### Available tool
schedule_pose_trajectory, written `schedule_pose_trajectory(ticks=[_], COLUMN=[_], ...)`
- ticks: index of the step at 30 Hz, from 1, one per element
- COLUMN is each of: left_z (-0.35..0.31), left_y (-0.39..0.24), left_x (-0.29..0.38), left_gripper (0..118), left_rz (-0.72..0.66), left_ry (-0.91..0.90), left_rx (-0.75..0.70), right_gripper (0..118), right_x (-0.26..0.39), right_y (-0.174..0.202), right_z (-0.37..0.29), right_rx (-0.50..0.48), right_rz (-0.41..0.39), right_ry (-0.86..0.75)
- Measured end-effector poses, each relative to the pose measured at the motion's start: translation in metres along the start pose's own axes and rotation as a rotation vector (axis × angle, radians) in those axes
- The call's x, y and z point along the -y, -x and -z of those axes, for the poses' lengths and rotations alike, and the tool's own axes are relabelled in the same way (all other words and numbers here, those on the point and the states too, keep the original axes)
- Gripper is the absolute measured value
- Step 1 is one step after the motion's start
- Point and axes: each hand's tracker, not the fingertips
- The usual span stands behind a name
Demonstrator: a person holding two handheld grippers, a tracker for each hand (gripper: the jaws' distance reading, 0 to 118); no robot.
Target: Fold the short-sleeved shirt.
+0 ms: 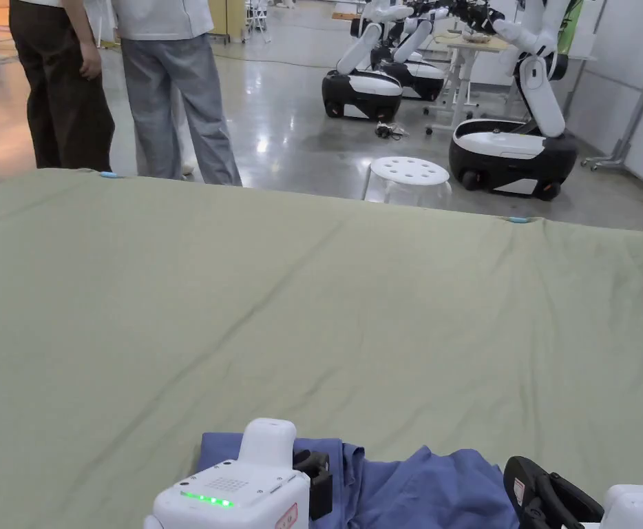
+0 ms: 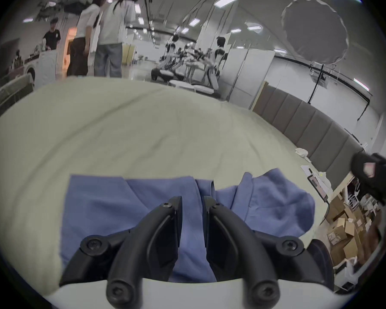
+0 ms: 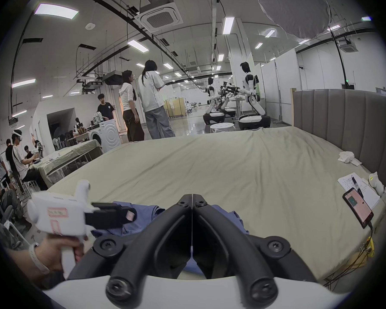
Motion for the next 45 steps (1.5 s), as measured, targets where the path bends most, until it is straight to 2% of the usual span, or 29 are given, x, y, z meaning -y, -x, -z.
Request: schedule_pose_trajectory(ticks=[4, 5, 6, 7, 8, 10, 12, 15, 16, 18, 22, 23, 24, 25, 26, 27, 29, 31, 33, 36, 40, 41, 45], left_z=[-0.028, -0.038, -0.048, -0.055, -0.061, -0.065, -0.054, -0.023, -0.011, -0.005, 0.041, 0.048, 0.052, 0.053, 0.051, 0.050, 0.049, 0.043, 0.020, -0.023, -0.069, -0.074, -0.065], left_y=[0.042, 0.059, 0.077, 0.093, 0.115, 0.155, 0.198, 0.237, 0.240, 0.231, 0.190, 0.181, 0.167, 0.163, 0.161, 0.162, 0.167, 0.175, 0.183, 0.212, 0.230, 0.219, 0.116], left_x=[-0.014, -0.019, -0.023, -0.024, -0.025, -0.019, -0.004, 0.032, 0.045, 0.046, 0.047, 0.045, 0.041, 0.038, 0.035, 0.036, 0.044, 0.043, 0.025, 0.000, -0.032, -0.042, -0.068], left_gripper=[21, 30, 57, 90, 114, 117, 117, 118, 118, 118, 118, 117, 113, 100, 44, 12, 11, 11, 11, 11, 11, 11, 11], left_rz=[-0.035, -0.070, -0.113, -0.148, -0.198, -0.319, -0.500, -0.813, -0.880, -0.850, -0.837, -0.807, -0.760, -0.736, -0.740, -0.770, -0.798, -0.844, -0.708, -0.626, -0.432, -0.365, -0.028], left_ry=[-0.001, 0.025, 0.050, 0.060, 0.074, 0.071, 0.159, 0.324, 0.357, 0.208, 0.246, 0.237, 0.247, 0.260, 0.268, 0.288, 0.352, 0.296, 0.297, 0.271, 0.251, 0.245, 0.200], left_rx=[0.032, 0.065, 0.078, 0.082, 0.109, 0.193, 0.270, 0.535, 0.572, 0.652, 0.760, 0.767, 0.714, 0.677, 0.631, 0.561, 0.344, 0.468, 0.292, 0.136, -0.237, -0.320, -0.435], right_gripper=[4, 4, 4, 4, 4, 4, 4, 4, 4, 4, 4, 4, 4, 4, 4, 4, 4, 4, 4, 4, 4, 4, 4], right_x=[0.001, 0.002, 0.002, 0.003, 0.004, 0.005, 0.006, 0.005, 0.005, 0.003, 0.001, 0.000, 0.000, 0.000, -0.001, -0.002, -0.001, -0.002, -0.001, 0.001, 0.004, 0.005, 0.007], right_y=[0.007, 0.009, 0.011, 0.013, 0.015, 0.018, 0.022, 0.030, 0.032, 0.037, 0.040, 0.042, 0.043, 0.043, 0.042, 0.042, 0.042, 0.041, 0.040, 0.039, 0.041, 0.042, 0.041], right_z=[0.006, 0.006, 0.006, 0.007, 0.009, 0.013, 0.017, 0.021, 0.022, 0.025, 0.031, 0.033, 0.033, 0.032, 0.031, 0.030, 0.031, 0.031, 0.031, 0.033, 0.029, 0.027, 0.026], right_rx=[-0.021, -0.029, -0.032, -0.033, -0.034, -0.039, -0.042, -0.044, -0.046, -0.048, -0.051, -0.049, -0.046, -0.045, -0.046, -0.048, -0.047, -0.047, -0.049, -0.061, -0.080, -0.084, -0.096], right_rz=[-0.003, -0.001, -0.003, -0.008, -0.011, -0.009, -0.006, -0.012, -0.017, -0.033, -0.040, -0.042, -0.045, -0.046, -0.044, -0.043, -0.048, -0.048, -0.039, -0.026, -0.023, -0.023, -0.022], right_ry=[0.008, 0.010, 0.010, 0.011, 0.014, 0.024, 0.033, 0.040, 0.043, 0.045, 0.055, 0.058, 0.059, 0.058, 0.056, 0.055, 0.055, 0.059, 0.056, 0.057, 0.054, 0.053, 0.055])
